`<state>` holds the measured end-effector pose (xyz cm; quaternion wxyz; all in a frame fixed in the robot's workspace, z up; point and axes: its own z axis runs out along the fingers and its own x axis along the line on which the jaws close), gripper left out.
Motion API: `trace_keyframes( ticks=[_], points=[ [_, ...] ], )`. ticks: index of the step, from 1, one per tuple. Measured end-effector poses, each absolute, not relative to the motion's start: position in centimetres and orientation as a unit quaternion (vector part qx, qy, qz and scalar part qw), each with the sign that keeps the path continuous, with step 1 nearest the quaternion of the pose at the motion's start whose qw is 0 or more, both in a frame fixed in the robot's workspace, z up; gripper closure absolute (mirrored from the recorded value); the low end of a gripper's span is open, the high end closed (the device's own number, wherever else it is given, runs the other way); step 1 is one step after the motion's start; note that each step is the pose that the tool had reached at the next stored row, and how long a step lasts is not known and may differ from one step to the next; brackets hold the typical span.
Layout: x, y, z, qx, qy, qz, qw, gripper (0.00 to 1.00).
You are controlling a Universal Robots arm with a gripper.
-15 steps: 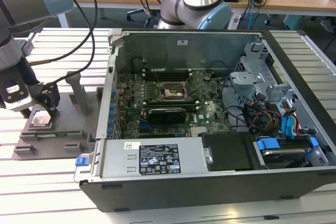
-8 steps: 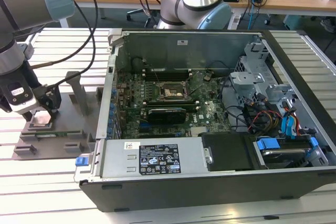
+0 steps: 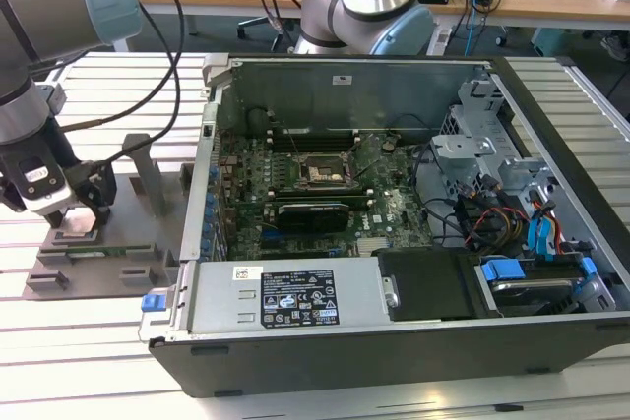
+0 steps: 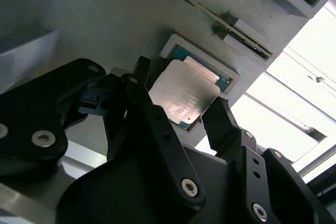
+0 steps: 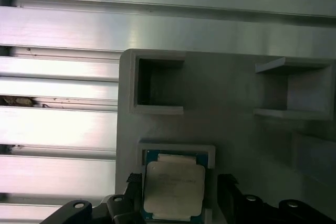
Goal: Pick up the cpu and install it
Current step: 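Pick up the cpu and move it towards the insertion slot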
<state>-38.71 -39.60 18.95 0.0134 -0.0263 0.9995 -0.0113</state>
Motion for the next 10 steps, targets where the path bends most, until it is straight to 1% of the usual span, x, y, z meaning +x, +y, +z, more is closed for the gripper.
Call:
trace_keyframes(
  ticks=[8,9,10],
  points=[
    [-38.91,-39.60,18.80,-0.026,1.000,-0.011,0.013,0.32],
    [-38.92,-39.60,18.80,-0.026,1.000,-0.011,0.013,0.40],
    [-38.92,-39.60,18.81,-0.026,1.000,-0.011,0.013,0.45]
  ],
)
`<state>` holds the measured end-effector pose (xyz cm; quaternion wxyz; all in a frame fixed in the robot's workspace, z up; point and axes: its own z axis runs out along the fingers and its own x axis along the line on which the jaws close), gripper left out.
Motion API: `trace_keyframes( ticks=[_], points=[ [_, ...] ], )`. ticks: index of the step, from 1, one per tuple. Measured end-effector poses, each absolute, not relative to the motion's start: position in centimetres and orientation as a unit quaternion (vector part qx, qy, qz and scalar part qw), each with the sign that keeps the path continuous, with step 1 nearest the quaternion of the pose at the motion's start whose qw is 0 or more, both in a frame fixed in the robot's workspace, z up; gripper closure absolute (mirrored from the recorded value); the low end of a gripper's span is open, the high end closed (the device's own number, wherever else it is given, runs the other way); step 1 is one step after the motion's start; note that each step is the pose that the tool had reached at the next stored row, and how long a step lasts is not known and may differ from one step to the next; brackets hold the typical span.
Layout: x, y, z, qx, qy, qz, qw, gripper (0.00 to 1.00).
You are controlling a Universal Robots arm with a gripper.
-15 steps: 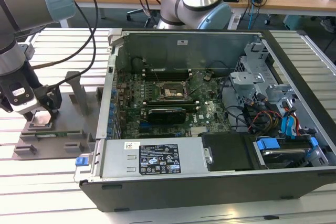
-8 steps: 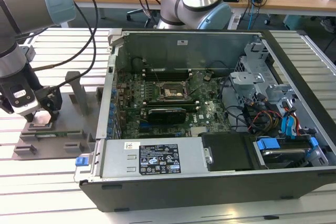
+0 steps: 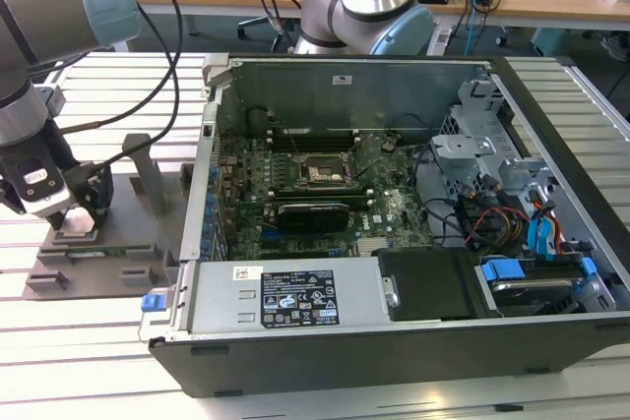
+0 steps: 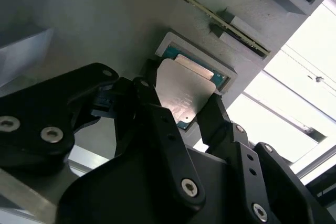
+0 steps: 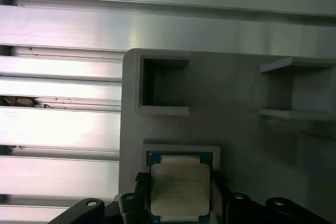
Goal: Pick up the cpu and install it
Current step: 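Pick up the cpu and move it towards the insertion slot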
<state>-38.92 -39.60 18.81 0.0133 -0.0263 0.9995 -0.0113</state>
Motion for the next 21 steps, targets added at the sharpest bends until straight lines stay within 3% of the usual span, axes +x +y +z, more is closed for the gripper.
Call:
trace_keyframes(
  ticks=[21],
  points=[
    [-38.98,-39.60,19.20,-0.026,1.000,-0.011,0.013,0.45]
  ],
)
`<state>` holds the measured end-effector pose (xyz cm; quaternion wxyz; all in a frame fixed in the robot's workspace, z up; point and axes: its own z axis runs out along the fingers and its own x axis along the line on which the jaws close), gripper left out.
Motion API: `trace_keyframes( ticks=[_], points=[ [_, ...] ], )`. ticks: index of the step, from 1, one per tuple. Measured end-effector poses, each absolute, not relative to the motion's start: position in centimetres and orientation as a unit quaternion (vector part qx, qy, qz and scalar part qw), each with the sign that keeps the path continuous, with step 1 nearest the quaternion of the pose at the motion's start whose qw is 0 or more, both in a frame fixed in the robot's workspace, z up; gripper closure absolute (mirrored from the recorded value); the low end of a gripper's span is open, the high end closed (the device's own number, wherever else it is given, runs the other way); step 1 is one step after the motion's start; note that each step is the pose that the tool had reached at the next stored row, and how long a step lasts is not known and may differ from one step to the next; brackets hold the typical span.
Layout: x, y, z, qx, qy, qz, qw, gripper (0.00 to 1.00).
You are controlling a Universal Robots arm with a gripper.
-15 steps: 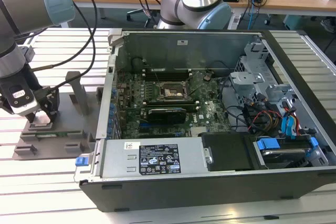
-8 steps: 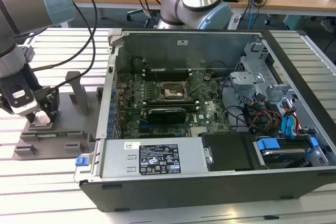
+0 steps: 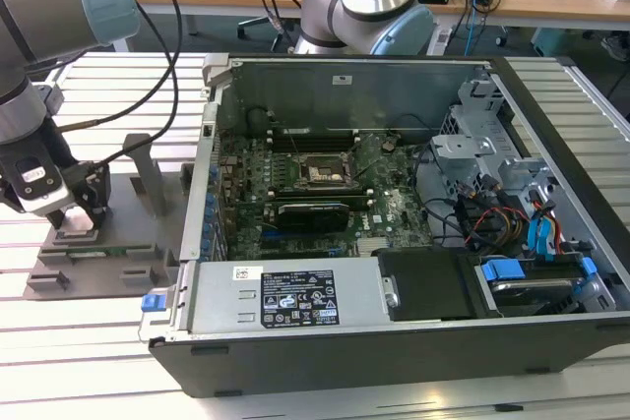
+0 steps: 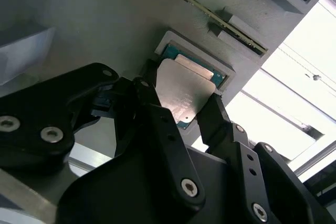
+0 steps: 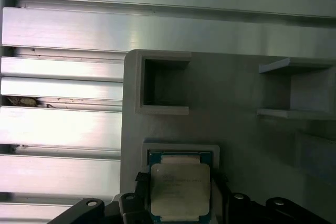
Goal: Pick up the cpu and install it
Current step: 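Pick up the cpu and move it towards the insertion slot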
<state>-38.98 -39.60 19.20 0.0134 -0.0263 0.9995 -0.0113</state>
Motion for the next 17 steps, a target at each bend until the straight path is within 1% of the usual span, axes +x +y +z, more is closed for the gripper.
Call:
trace_keyframes(
  ticks=[17],
  points=[
    [-39.0,-39.6,21.2,-0.026,1.000,-0.011,0.013,0.45]
  ],
)
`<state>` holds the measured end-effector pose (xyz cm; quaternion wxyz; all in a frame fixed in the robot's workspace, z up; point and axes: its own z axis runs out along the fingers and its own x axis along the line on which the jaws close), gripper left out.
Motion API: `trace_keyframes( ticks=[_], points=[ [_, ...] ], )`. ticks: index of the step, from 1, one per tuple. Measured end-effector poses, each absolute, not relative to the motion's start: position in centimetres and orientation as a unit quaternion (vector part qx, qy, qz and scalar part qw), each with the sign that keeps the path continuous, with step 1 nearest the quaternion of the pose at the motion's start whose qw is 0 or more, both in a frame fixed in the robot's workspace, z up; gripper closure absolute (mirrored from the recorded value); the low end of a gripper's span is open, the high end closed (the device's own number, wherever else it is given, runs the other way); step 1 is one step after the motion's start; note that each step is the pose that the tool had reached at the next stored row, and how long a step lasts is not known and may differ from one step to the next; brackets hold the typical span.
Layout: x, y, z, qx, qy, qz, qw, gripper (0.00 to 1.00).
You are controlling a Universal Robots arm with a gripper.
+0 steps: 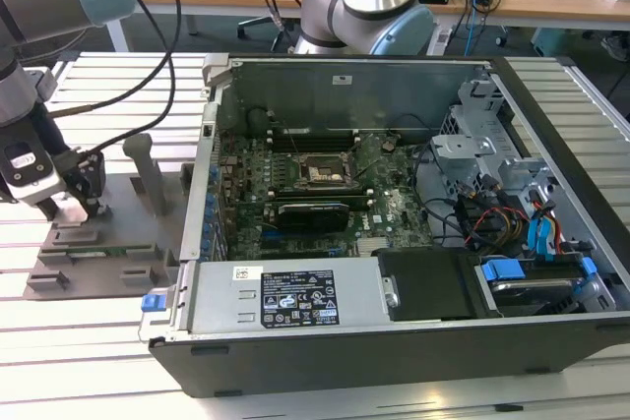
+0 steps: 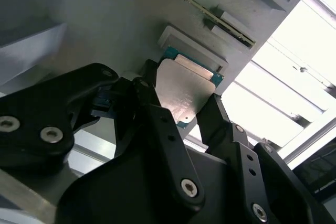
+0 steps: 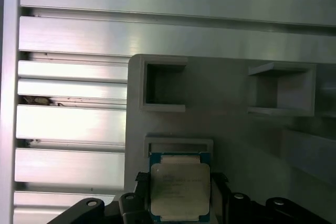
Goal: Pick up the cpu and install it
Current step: 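Pick up the cpu and move it towards the insertion slot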
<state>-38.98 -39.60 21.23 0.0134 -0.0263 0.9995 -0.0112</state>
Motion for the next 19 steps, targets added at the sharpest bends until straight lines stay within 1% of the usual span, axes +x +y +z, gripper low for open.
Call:
trace_keyframes(
  ticks=[12,19],
  points=[
    [-39.0,-39.6,22.4,-0.026,1.000,-0.011,0.013,0.45],
    [-39.0,-39.6,23.6,-0.026,1.000,-0.011,0.013,0.45]
  ],
)
